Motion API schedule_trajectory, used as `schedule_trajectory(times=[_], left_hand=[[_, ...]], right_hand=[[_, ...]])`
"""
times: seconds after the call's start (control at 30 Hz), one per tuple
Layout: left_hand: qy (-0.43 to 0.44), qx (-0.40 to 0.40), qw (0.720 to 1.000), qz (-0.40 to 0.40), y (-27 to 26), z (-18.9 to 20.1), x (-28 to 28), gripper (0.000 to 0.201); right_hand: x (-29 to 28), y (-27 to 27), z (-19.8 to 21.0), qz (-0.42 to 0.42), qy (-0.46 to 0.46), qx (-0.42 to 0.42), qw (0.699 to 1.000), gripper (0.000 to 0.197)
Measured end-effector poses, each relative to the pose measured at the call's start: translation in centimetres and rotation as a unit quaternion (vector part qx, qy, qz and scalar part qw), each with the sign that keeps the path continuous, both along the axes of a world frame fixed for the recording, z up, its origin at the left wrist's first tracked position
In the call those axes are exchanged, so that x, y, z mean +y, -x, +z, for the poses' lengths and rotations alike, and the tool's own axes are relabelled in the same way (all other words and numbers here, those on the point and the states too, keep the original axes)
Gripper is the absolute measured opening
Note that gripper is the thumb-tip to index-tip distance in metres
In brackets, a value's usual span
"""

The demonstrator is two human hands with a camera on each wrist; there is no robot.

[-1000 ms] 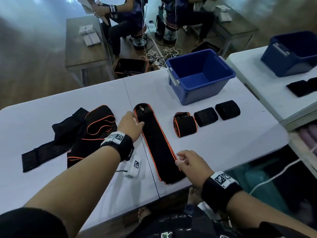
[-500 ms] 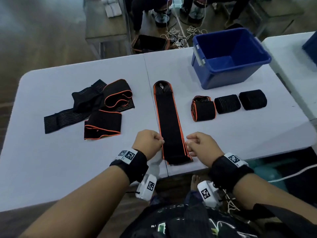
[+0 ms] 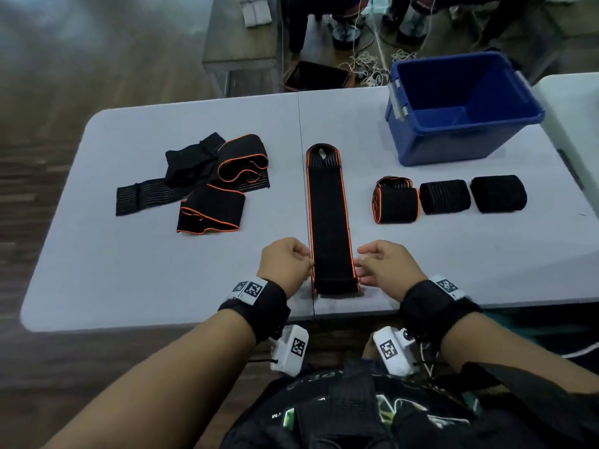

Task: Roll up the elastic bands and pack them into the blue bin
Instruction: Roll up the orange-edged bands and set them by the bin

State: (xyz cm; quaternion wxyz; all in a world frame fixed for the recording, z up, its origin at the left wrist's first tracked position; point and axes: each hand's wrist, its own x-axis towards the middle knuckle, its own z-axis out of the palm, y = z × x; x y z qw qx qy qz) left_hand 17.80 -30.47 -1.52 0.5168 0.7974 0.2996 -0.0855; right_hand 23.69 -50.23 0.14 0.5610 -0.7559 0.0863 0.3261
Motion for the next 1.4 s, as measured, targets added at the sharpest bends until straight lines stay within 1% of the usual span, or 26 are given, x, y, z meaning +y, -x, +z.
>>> schedule_trajectory(times=[0.13,0.2,0.23,0.27,0.33,0.37,0.43,0.47,0.5,0.53,0.57,0.6,0.63,0.7,0.77,0.83,0.9,1.07,1.13,1.2,1.23,1.27,1.37,1.4], left_hand=[[-0.009,-0.003,1.000,-0.010,0.7,0.2,-0.2,0.016],[-0.032,-0.009,0.999,-0.033,1.2,0.3,0.0,0.019],[-0.061,-0.011,0.996,-0.060,1.5,0.4,0.2,0.024],[-0.097,-0.008,0.990,-0.099,1.9,0.6,0.2,0.029],[-0.157,-0.005,0.971,-0.180,2.8,1.0,0.2,0.033],[-0.174,-0.010,0.960,-0.218,3.1,1.0,0.2,0.032],[-0.195,-0.031,0.937,-0.288,3.6,0.7,0.3,0.031],[-0.205,-0.038,0.927,-0.313,3.7,0.5,0.3,0.030],[-0.211,-0.043,0.922,-0.323,3.8,0.3,0.2,0.029],[-0.213,-0.050,0.923,-0.318,3.7,0.3,0.1,0.026],[-0.214,-0.053,0.928,-0.299,3.6,0.2,0.0,0.024],[-0.209,-0.050,0.938,-0.271,3.6,0.2,-0.1,0.022],[-0.195,-0.038,0.952,-0.234,3.5,0.2,-0.2,0.020],[-0.147,-0.014,0.978,-0.149,3.2,0.0,-0.3,0.014],[-0.117,-0.004,0.988,-0.097,2.7,-0.1,-0.3,0.015],[-0.103,0.010,0.991,-0.080,2.2,-0.3,-0.5,0.019],[-0.108,0.030,0.990,-0.088,1.9,-0.3,-0.7,0.021],[-0.130,0.060,0.982,-0.125,1.2,-0.1,-0.4,0.026],[-0.158,0.073,0.975,-0.140,0.9,0.4,-0.4,0.026],[-0.184,0.072,0.970,-0.140,0.7,0.6,-0.6,0.023],[-0.188,0.062,0.971,-0.137,0.6,0.7,-0.7,0.022],[-0.190,0.050,0.971,-0.137,0.6,0.7,-0.9,0.023],[-0.216,0.029,0.960,-0.178,0.4,0.9,-1.2,0.021],[-0.230,0.024,0.954,-0.193,0.3,0.9,-1.3,0.018]], right_hand=[[-0.5,-0.2,0.1,0.012,-0.004,0.012,1.000,0.024],[-1.0,-0.2,0.0,0.049,0.015,-0.006,0.999,0.024],[-1.4,-0.2,-0.1,0.087,0.040,-0.031,0.995,0.028],[-1.8,-0.2,-0.2,0.139,0.077,-0.067,0.985,0.032],[-2.4,-0.1,0.0,0.263,0.147,-0.125,0.945,0.038],[-2.5,0.1,0.0,0.310,0.168,-0.141,0.925,0.042],[-2.5,0.2,0.1,0.353,0.182,-0.158,0.904,0.050],[-2.4,0.2,0.0,0.357,0.184,-0.170,0.900,0.051],[-2.4,0.2,0.0,0.363,0.185,-0.185,0.894,0.048],[-2.2,0.2,-0.2,0.367,0.181,-0.208,0.888,0.039],[-2.1,0.3,-0.2,0.374,0.190,-0.223,0.880,0.024],[-2.0,0.3,-0.3,0.379,0.190,-0.238,0.873,0.015],[-1.9,0.4,-0.3,0.380,0.201,-0.241,0.870,0.021],[-1.7,0.3,-0.5,0.361,0.209,-0.237,0.877,0.030],[-1.4,0.0,-0.5,0.342,0.216,-0.228,0.886,0.038],[-1.0,-0.3,-0.7,0.331,0.219,-0.211,0.893,0.044],[-0.5,-0.6,-0.6,0.330,0.226,-0.196,0.895,0.047],[0.2,-1.5,-0.2,0.312,0.248,-0.151,0.905,0.046],[0.9,-1.7,-0.1,0.321,0.283,-0.132,0.894,0.045],[1.5,-1.7,0.0,0.335,0.328,-0.121,0.875,0.046],[1.6,-1.7,0.0,0.338,0.341,-0.122,0.869,0.045],[1.6,-1.7,0.0,0.333,0.342,-0.129,0.869,0.042],[1.2,-1.4,0.3,0.305,0.304,-0.171,0.886,0.029],[1.1,-1.3,0.3,0.305,0.296,-0.188,0.886,0.028]])
